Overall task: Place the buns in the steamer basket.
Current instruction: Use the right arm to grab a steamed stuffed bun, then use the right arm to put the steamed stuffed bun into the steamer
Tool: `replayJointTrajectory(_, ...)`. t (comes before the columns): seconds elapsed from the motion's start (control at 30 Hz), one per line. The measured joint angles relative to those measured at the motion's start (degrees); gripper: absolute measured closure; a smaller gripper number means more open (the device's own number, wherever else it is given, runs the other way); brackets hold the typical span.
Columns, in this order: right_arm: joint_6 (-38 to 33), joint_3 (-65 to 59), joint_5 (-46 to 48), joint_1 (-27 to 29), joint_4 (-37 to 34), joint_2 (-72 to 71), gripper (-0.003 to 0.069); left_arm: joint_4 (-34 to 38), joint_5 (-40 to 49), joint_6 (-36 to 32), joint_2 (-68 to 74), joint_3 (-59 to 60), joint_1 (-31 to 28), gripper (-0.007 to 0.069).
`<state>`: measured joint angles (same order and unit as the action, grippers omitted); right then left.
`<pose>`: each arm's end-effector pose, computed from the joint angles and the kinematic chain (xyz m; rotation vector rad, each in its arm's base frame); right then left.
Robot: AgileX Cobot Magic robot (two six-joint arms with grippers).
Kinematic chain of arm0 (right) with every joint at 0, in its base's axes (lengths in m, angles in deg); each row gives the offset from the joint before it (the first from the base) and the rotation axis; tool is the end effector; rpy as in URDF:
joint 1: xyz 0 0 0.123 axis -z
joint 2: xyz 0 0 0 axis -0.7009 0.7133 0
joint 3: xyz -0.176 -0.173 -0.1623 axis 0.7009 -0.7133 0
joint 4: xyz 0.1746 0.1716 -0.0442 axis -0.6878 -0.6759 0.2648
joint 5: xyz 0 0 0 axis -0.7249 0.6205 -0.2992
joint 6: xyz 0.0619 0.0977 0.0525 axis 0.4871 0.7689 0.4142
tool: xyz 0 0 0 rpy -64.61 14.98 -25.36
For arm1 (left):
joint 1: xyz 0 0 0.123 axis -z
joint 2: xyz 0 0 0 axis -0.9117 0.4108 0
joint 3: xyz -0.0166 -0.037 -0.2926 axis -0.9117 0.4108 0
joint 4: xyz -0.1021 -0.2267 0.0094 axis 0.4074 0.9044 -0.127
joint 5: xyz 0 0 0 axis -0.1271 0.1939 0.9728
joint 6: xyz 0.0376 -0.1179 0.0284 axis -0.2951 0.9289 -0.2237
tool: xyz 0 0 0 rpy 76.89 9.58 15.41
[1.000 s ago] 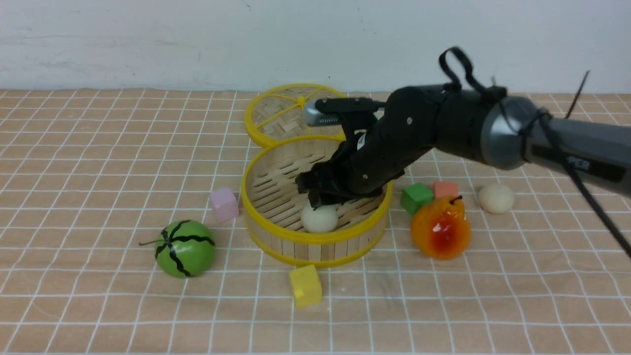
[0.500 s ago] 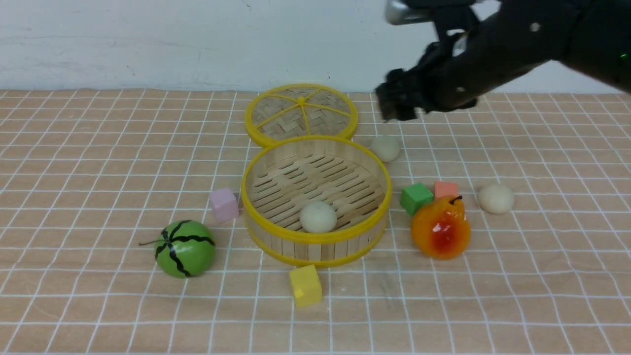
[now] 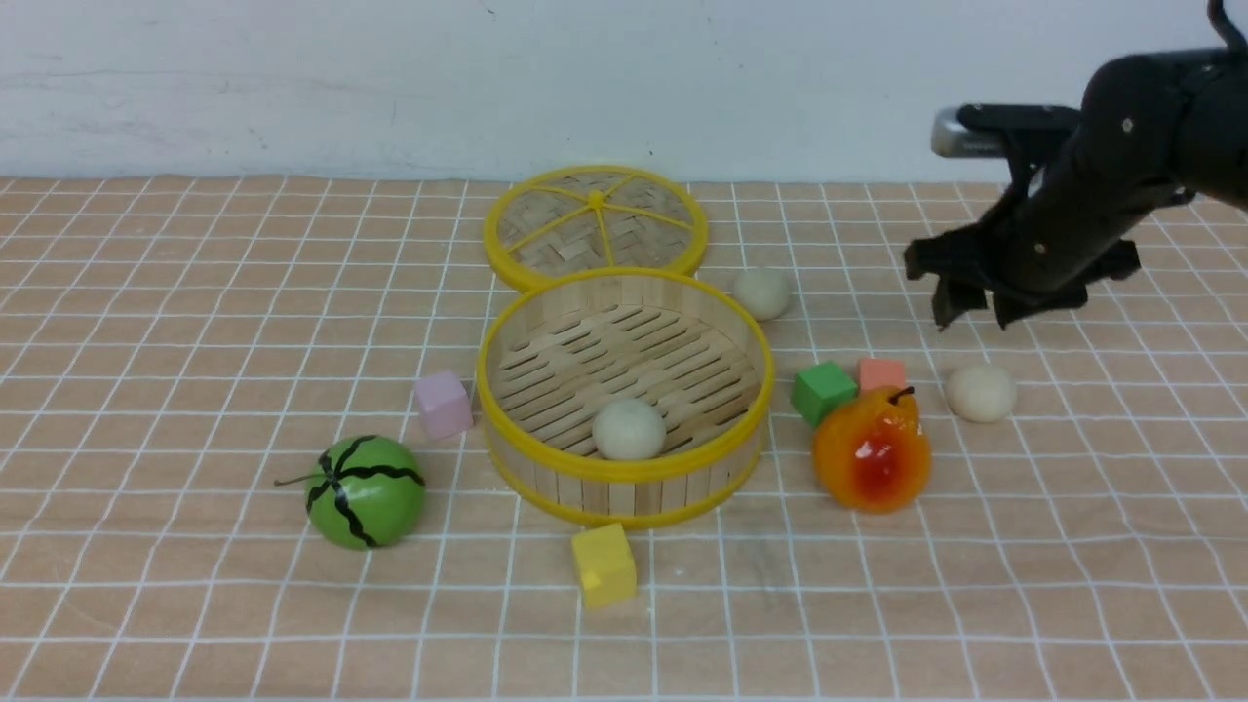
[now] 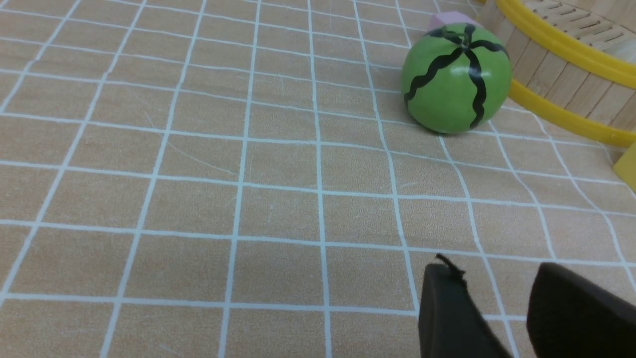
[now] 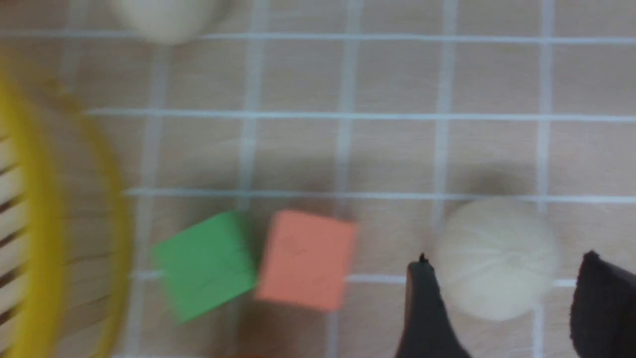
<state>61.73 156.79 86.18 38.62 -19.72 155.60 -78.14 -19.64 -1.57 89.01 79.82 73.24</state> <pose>0.4669 0.0507 0.2253 0.0543 2.5955 0.1182 0.0725 -0.0102 0.1580 -0.0780 1.8913 -0.2408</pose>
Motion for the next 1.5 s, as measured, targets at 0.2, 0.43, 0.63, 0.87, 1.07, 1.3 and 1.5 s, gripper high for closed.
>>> replayJointTrajectory(0.2, 0.8, 0.0, -0.2, 2.5, 0.7, 1.2, 0.0321, 0.0, 0.0, 0.0, 0.0, 0.0, 0.0, 0.0386)
replayJointTrajectory(0.43, 0.8, 0.0, -0.5, 2.5, 0.3, 3.7, 0.0349, 0.0, 0.0, 0.0, 0.0, 0.0, 0.0, 0.0386)
replayJointTrajectory(0.63, 0.8, 0.0, -1.7, 2.5, 0.1, 6.0, 0.0352, 0.0, 0.0, 0.0, 0.0, 0.0, 0.0, 0.0386)
replayJointTrajectory(0.87, 0.8, 0.0, -2.4, 2.5, 0.1, 7.9, 0.0483, 0.0, 0.0, 0.0, 0.0, 0.0, 0.0, 0.0386)
replayJointTrajectory(1.07, 0.8, 0.1, -1.6, 2.5, 0.0, 7.7, 0.0651, 0.0, 0.0, 0.0, 0.0, 0.0, 0.0, 0.0386)
replayJointTrajectory(1.3, -1.0, 0.0, 0.0, 2.1, -5.7, 0.6, 0.0651, 0.0, 0.0, 0.0, 0.0, 0.0, 0.0, 0.0386)
replayJointTrajectory(1.5, -10.2, 0.1, 0.0, -1.6, -19.6, -6.1, 0.0651, 0.0, 0.0, 0.0, 0.0, 0.0, 0.0, 0.0386)
